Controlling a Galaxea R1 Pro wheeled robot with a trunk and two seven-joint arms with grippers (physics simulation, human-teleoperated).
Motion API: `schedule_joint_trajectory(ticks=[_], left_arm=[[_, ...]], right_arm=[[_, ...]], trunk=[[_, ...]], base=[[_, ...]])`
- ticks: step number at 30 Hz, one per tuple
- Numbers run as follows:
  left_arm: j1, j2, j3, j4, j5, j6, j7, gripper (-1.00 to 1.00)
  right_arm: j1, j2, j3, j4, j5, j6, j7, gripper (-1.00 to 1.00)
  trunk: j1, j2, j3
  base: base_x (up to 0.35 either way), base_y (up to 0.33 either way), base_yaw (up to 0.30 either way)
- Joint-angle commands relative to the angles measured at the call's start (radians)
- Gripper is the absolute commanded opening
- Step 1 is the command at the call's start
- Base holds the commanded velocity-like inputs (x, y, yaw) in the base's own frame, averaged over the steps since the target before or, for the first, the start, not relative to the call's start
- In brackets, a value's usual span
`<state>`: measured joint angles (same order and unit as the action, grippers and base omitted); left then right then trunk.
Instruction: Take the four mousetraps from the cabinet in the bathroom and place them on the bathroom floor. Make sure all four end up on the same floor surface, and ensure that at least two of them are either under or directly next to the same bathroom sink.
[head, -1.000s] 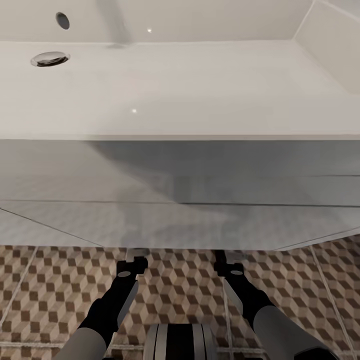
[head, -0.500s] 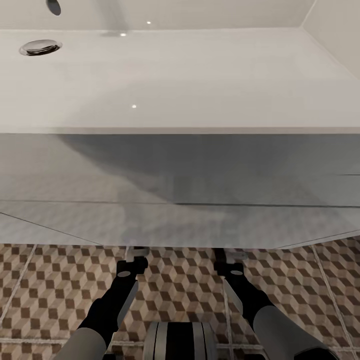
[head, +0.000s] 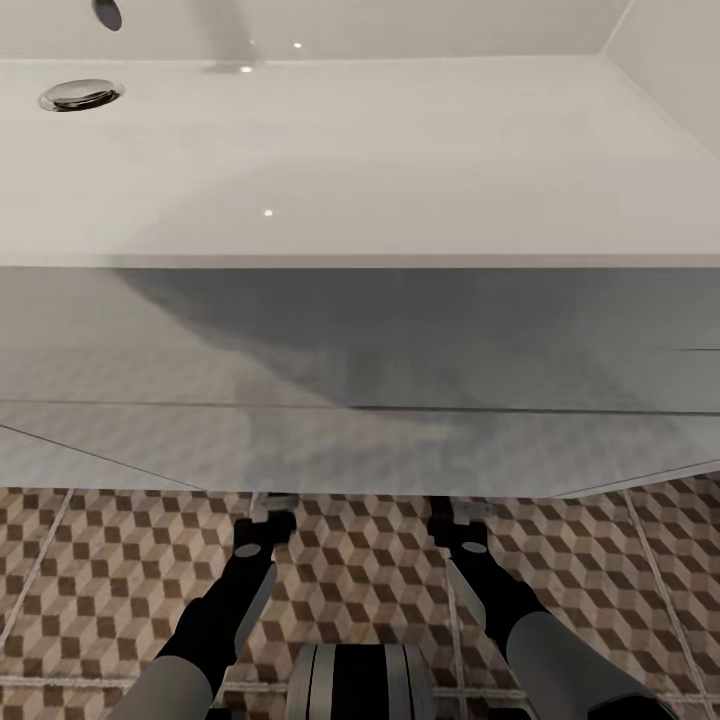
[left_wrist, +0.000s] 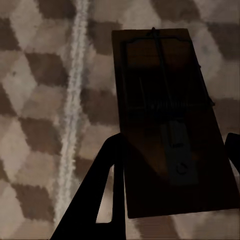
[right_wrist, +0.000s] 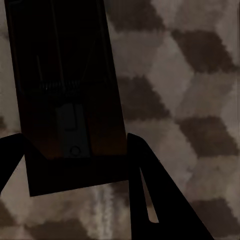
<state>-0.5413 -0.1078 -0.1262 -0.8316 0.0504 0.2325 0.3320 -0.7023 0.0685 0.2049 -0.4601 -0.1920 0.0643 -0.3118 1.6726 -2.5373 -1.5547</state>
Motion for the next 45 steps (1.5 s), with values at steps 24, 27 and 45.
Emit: schedule_joint_trajectory(ticks=[24,27,45], left_arm=[[-0.02,0.009,0.001,0.174,0.001,-0.166,0.009,-1.0],[-0.046,0.009,0.0,0.226,0.0,-0.214,0.008,-1.0],[-0.071,0.011,-0.001,0.314,-0.063,-0.452,0.004,-1.0]], right_arm=[[0.0,-0.002,0.008,0.029,-0.013,-0.035,-0.007,-1.0],[0.0,-0.003,0.008,0.034,-0.013,-0.05,-0.007,-1.0],[0.0,-0.003,0.008,0.042,-0.014,-0.092,-0.007,-1.0]], trunk=[[0.0,0.0,-0.001],[0.0,0.0,-0.001],[0.0,0.0,-0.001]], base=[[0.0,0.0,0.0],[0.0,0.0,0.0],[0.0,0.0,0.0]])
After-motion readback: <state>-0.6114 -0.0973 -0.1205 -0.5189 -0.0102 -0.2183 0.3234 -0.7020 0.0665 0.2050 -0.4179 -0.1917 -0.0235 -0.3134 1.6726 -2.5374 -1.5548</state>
